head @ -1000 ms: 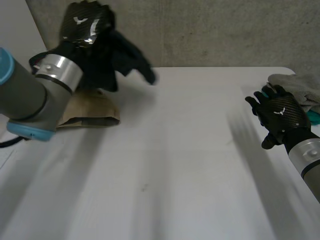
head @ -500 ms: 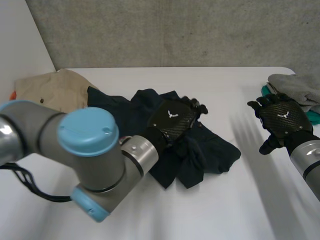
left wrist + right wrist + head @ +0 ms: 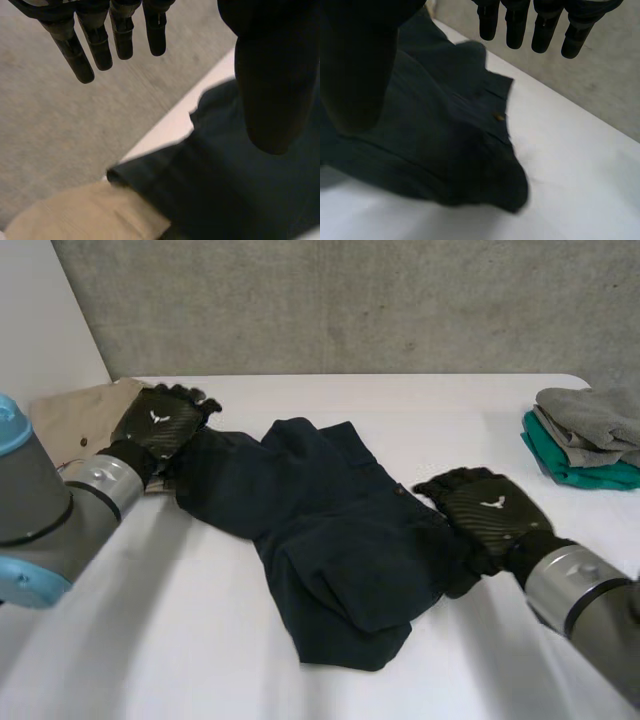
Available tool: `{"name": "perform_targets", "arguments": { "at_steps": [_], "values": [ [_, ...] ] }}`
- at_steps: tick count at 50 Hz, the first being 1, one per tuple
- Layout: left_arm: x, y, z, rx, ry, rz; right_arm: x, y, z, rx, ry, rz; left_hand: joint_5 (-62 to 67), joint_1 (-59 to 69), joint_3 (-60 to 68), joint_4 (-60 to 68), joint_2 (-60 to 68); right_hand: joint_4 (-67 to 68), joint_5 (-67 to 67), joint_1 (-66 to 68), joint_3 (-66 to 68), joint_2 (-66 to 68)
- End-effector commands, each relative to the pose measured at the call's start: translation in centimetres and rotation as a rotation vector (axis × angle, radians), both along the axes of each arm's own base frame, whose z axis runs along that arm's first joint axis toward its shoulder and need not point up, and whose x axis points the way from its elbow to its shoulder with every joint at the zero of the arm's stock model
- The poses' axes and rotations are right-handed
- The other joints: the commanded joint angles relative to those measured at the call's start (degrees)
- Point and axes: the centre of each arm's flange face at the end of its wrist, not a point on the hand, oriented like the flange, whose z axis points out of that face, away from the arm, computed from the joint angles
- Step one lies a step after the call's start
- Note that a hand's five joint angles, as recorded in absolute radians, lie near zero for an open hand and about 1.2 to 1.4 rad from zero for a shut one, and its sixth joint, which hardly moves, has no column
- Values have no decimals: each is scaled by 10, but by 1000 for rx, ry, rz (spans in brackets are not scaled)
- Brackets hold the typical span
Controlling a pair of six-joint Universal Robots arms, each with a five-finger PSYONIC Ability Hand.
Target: Fold the laundry.
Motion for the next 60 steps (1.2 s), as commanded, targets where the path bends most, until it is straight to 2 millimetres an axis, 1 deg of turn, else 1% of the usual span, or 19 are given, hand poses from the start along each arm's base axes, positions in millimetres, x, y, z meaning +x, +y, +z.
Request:
{"name": "perform_targets", "arguments": {
  "at_steps": [1,3,6,9,10,11,14,15,17,20,22,28,33,37,41,45,49,50,60],
  "values": [
    [4,-40,-43,38,-51,-76,29,4,-17,-58,22,74,14,0,5,8,5,-22,-25,-33,-22,-23],
    [3,-47,-52,50,-57,-61,29,0,-20,-83,56,70,21,7,12,15,12,-22,-25,-33,-22,-23],
    [1,-45,-59,69,-61,-54,27,-7,-22,-142,147,65,53,39,44,47,44,-22,-25,-33,-22,-23],
    [-8,-30,-64,108,-62,-71,26,-10,-24,-199,237,86,81,68,72,75,73,-22,-25,-33,-22,-23],
    [-12,-23,-63,116,-60,-80,25,-11,-24,-213,254,93,85,71,76,79,76,-22,-25,-33,-22,-23],
    [-19,-10,-51,120,-47,-89,25,-12,-23,-229,272,97,111,98,102,105,103,-22,-25,-33,-22,-23],
    [-25,10,-30,129,-13,-66,19,-21,-23,-271,338,98,117,103,108,111,108,-22,-25,-33,-22,-23],
    [-26,24,-20,144,18,-29,15,-26,-22,-280,354,90,122,108,113,116,113,-22,-25,-33,-22,-23],
    [-27,37,-11,161,53,13,3,-41,-21,-306,395,82,124,110,114,117,115,-22,-25,-33,-22,-23],
    [-30,62,2,193,123,82,-5,-54,-22,-318,407,117,125,111,116,119,116,12,9,1,12,11],
    [-34,84,3,246,153,109,-7,-59,-26,-314,405,149,155,141,146,149,147,18,15,6,18,16],
    [-43,131,-10,451,142,85,-17,-79,-41,-281,383,217,167,153,158,161,159,102,99,90,102,100],
    [-51,169,-20,628,135,43,-16,-77,-55,-233,366,277,209,195,200,203,201,102,99,91,102,100],
    [-59,188,-32,695,119,-1,-15,-74,-63,-217,356,318,231,217,222,225,222,102,99,91,102,100],
    [-66,197,-40,705,106,-34,-13,-71,-68,-202,343,342,214,201,205,208,206,132,129,121,132,131],
    [-76,202,-48,680,107,-78,-13,-68,-73,-186,341,354,213,199,204,207,204,241,238,230,241,240],
    [-86,204,-52,647,115,-116,-12,-68,-77,-174,335,359,214,200,205,208,206,563,560,552,563,562],
    [-87,205,-54,648,114,-119,-12,-68,-77,-174,334,362,214,200,205,208,206,677,674,666,677,676],
    [-100,192,-77,628,116,-107,-12,-69,-75,-173,333,343,219,205,210,213,211,678,675,667,678,677]
  ]
}}
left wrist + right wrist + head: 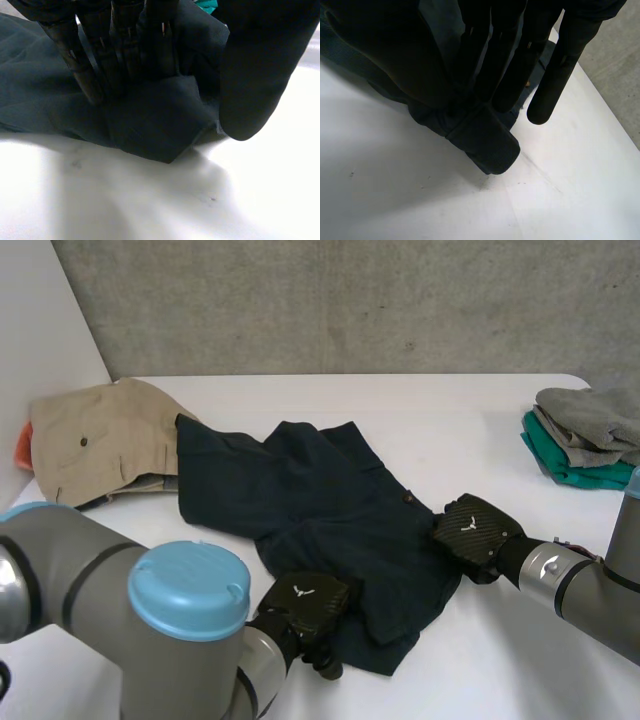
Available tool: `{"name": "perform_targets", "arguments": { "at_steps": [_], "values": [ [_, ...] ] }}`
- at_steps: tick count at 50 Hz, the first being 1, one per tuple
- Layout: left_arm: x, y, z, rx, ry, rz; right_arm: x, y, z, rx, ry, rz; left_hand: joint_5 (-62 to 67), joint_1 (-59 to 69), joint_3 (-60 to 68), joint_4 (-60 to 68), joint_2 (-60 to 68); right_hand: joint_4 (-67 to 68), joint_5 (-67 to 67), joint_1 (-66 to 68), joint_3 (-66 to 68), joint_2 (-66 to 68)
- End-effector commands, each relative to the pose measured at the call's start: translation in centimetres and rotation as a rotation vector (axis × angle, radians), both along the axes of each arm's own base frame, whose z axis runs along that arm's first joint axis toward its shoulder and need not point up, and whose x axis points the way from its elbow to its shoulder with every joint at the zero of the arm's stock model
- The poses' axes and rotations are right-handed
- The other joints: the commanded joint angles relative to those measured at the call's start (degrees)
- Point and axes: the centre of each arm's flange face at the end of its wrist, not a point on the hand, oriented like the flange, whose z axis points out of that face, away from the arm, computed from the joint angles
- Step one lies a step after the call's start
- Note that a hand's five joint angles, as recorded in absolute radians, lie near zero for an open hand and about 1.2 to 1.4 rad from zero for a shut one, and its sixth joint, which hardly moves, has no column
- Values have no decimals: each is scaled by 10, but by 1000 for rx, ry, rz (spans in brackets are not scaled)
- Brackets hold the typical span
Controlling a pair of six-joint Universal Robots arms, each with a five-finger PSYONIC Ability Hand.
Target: Fold the laundry.
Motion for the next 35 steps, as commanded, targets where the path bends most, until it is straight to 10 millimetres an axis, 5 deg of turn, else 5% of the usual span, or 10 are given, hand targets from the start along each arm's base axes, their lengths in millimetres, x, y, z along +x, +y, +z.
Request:
{"name": "perform_targets", "arguments": {
  "at_steps": [1,3,8,11,16,21,24,30,33,35],
  "values": [
    [-6,-9,-14,-16,-4,21,-1,0,1,4,1,-16,52,53,52,50,52,116,141,202,121,135],
    [-7,-12,-16,-29,-1,33,-1,0,1,9,2,-23,80,82,80,78,81,116,141,202,121,135],
    [-10,-24,-11,-169,-2,73,-5,-3,7,11,0,-82,481,483,482,480,482,116,141,202,121,135],
    [-12,-27,-2,-259,-18,82,-9,-6,25,-17,-16,-144,482,484,482,480,483,116,141,202,121,135],
    [-5,-28,63,-483,24,104,-15,-7,61,-79,-48,-215,482,484,482,480,483,116,141,202,121,135],
    [11,-37,111,-594,81,164,-21,8,123,-163,-66,-250,482,484,482,480,483,116,141,202,121,135],
    [27,-50,134,-643,116,227,-22,17,143,-175,-69,-254,482,484,482,480,483,116,141,202,121,135],
    [46,-82,139,-658,104,273,-23,28,163,-108,-108,-300,482,484,482,480,483,116,141,202,121,135],
    [51,-99,125,-628,78,261,-10,33,155,-71,-114,-272,482,484,482,480,483,116,141,202,121,135],
    [50,-112,97,-561,27,236,2,34,140,-27,-93,-248,482,484,482,480,483,116,141,202,121,135]
  ]
}}
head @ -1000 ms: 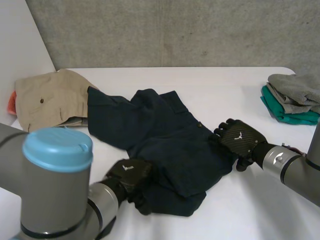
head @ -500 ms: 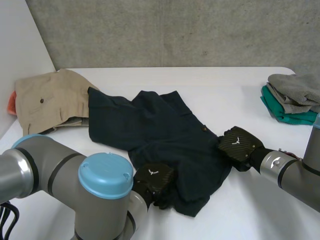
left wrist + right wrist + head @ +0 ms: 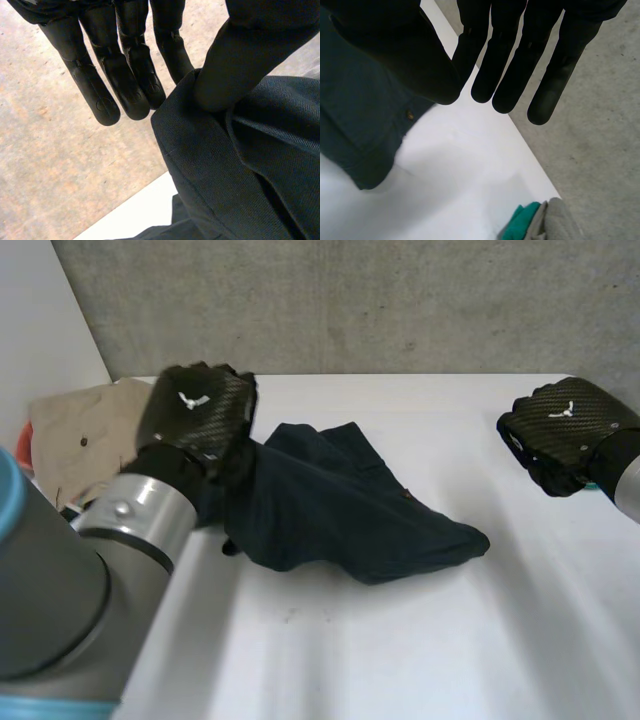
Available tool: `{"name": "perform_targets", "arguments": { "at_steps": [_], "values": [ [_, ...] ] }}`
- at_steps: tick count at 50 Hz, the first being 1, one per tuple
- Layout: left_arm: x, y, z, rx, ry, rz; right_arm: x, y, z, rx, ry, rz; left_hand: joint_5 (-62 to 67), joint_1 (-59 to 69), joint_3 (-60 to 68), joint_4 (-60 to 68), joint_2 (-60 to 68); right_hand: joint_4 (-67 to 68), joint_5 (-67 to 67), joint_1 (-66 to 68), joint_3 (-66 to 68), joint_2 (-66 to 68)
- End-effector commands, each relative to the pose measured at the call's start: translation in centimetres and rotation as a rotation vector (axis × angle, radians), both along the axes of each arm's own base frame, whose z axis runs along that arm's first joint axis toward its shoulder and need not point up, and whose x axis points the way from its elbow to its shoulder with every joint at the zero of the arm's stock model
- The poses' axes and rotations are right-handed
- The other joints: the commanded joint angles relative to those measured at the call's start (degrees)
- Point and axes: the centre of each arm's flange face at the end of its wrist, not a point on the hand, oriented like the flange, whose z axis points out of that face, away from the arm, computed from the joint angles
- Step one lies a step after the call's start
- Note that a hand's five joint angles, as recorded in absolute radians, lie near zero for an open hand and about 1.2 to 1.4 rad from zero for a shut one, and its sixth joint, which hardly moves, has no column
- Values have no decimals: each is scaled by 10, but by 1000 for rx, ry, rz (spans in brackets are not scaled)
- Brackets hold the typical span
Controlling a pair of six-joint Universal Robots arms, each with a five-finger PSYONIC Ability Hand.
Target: Fold the laundry.
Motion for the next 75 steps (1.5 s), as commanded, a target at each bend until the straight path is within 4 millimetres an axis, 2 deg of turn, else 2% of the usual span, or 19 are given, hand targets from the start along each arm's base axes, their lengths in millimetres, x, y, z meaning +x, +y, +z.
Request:
{"name": "perform_targets", "arguments": {
  "at_steps": [1,2,4,5,8,12,15,19,31,35,36,38,39,46,50,56,61,68,75],
  "values": [
    [8,-44,-53,134,-84,-12,28,5,-31,137,0,44,140,145,119,114,115,114,117,152,118,126],
    [6,-47,-61,153,-95,-18,35,1,-49,188,28,38,140,145,119,114,115,-67,-64,-29,-63,-55],
    [4,-51,-74,183,-113,-20,38,-3,-67,234,54,24,140,145,119,114,115,-251,-248,-214,-248,-239],
    [7,-58,-83,202,-119,-3,39,-3,-76,258,65,17,140,145,119,114,115,-284,-281,-246,-280,-272],
    [16,-71,-87,214,-118,35,38,1,-92,296,67,1,140,145,119,114,115,-394,-392,-357,-391,-382],
    [23,-80,-85,209,-112,61,36,4,-105,323,12,-25,140,145,119,114,115,-487,-484,-449,-483,-475],
    [22,-84,-80,190,-100,64,35,7,-111,358,-33,-45,140,145,119,114,115,-494,-491,-456,-490,-482],
    [21,-88,-76,180,-90,64,36,13,-120,402,-82,-51,140,145,119,114,115,-479,-476,-441,-475,-467],
    [17,-85,-87,212,-102,51,50,-15,-146,211,-143,-36,140,145,119,114,115,-410,-407,-373,-406,-398],
    [19,-80,-88,221,-107,49,53,-19,-155,214,-141,-26,73,78,52,47,49,-239,-236,-201,-235,-227],
    [19,-78,-89,224,-108,48,54,-22,-158,209,-136,-21,33,38,12,7,8,-65,-63,-28,-62,-53],
    [21,-73,-84,215,-109,48,55,-25,-158,195,-130,-20,-125,-120,-146,-151,-150,113,116,151,117,125],
    [23,-71,-80,211,-107,49,55,-25,-157,192,-128,-19,-159,-154,-180,-185,-183,114,117,152,118,126],
    [38,-18,-32,172,-85,14,55,-25,-152,191,-139,-28,-335,-329,-355,-360,-359,114,117,152,118,126],
    [46,8,-24,174,-84,-10,55,-24,-146,181,-148,-28,-353,-347,-374,-379,-377,114,117,152,118,126],
    [50,43,-53,311,-152,-58,54,-21,-143,184,-147,-32,-335,-329,-355,-360,-359,114,117,152,118,126],
    [50,58,-79,405,-213,-87,53,-18,-144,199,-134,-45,-259,-253,-280,-285,-283,114,117,152,118,126],
    [45,60,-113,516,-277,-103,54,-16,-145,202,-130,-45,-264,-258,-284,-289,-288,114,117,152,118,126],
    [35,42,-132,500,-268,-102,54,-14,-147,211,-127,-44,-289,-284,-310,-315,-313,114,117,152,118,126]
  ]
}}
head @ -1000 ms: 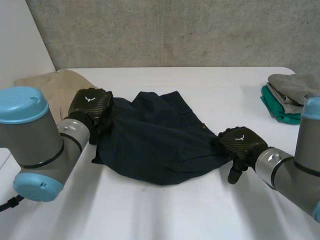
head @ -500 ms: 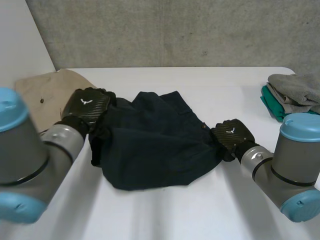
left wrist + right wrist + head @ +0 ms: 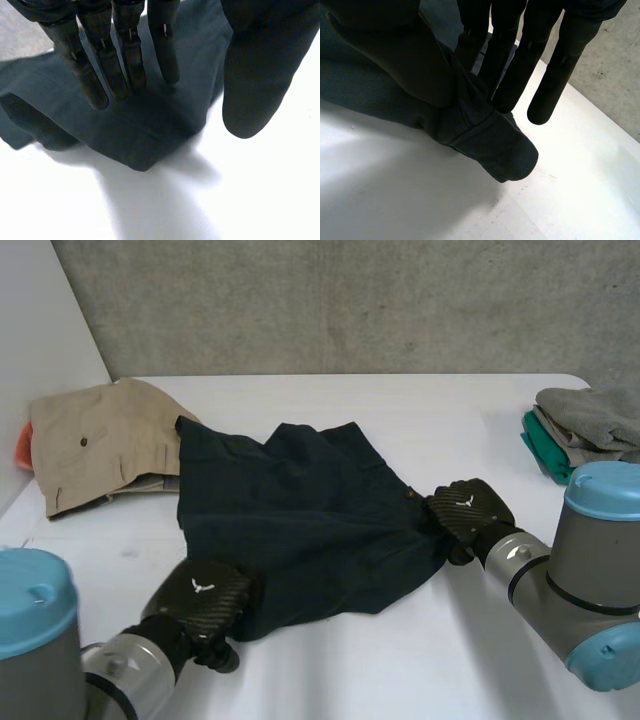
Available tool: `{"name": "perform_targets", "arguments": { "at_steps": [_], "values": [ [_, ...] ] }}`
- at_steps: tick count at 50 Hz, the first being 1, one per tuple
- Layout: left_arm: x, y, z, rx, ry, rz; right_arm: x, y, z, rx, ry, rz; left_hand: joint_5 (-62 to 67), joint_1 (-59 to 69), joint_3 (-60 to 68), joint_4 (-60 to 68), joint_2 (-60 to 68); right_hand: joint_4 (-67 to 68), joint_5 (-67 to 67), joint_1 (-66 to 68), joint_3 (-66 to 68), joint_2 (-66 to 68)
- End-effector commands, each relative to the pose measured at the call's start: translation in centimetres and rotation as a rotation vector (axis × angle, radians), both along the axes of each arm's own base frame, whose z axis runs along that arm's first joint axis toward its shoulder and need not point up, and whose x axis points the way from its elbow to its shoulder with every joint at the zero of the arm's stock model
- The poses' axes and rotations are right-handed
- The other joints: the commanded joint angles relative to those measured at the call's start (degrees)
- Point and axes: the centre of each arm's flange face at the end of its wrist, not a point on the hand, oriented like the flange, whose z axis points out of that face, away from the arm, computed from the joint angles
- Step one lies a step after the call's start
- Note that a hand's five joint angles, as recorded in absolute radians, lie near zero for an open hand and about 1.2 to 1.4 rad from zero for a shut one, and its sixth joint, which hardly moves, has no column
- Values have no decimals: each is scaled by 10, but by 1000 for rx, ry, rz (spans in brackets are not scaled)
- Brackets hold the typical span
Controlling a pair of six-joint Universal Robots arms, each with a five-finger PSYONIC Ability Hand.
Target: Fold the laundry.
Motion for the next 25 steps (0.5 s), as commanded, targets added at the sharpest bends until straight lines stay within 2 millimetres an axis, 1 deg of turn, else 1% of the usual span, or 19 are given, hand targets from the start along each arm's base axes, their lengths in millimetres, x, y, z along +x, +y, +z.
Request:
{"name": "perform_targets", "arguments": {
  "at_steps": [1,4,12,14,15,17,18,20,22,25],
  "values": [
    [-10,-18,-18,-22,14,2,0,2,-2,8,1,2,32,25,28,28,27,115,131,165,121,131],
    [-14,-27,-25,-37,19,8,-1,3,-2,10,2,1,32,25,28,28,27,115,131,165,121,131],
    [-18,-43,-36,-77,4,47,-1,5,-3,15,6,1,49,42,44,45,44,115,131,165,121,131],
    [-20,-46,-38,-94,6,58,-2,5,-1,12,5,1,100,94,96,97,96,115,131,165,121,131],
    [-21,-49,-39,-110,14,63,-2,5,-1,10,4,1,164,157,160,160,159,115,131,165,121,131],
    [-23,-52,-41,-126,23,67,-2,5,0,8,5,2,223,216,219,219,219,115,131,165,121,131],
    [-24,-54,-41,-140,30,68,-2,6,0,11,6,2,312,305,308,308,307,115,131,165,121,131],
    [-24,-55,-40,-150,37,68,-3,7,3,13,11,3,401,395,397,398,397,115,131,165,121,131],
    [-25,-54,-39,-157,34,61,-2,9,5,13,14,6,460,453,456,456,456,115,131,165,121,131],
    [-26,-52,-36,-170,28,50,-4,12,12,20,24,12,460,454,456,457,456,115,131,165,121,131]
  ]
}}
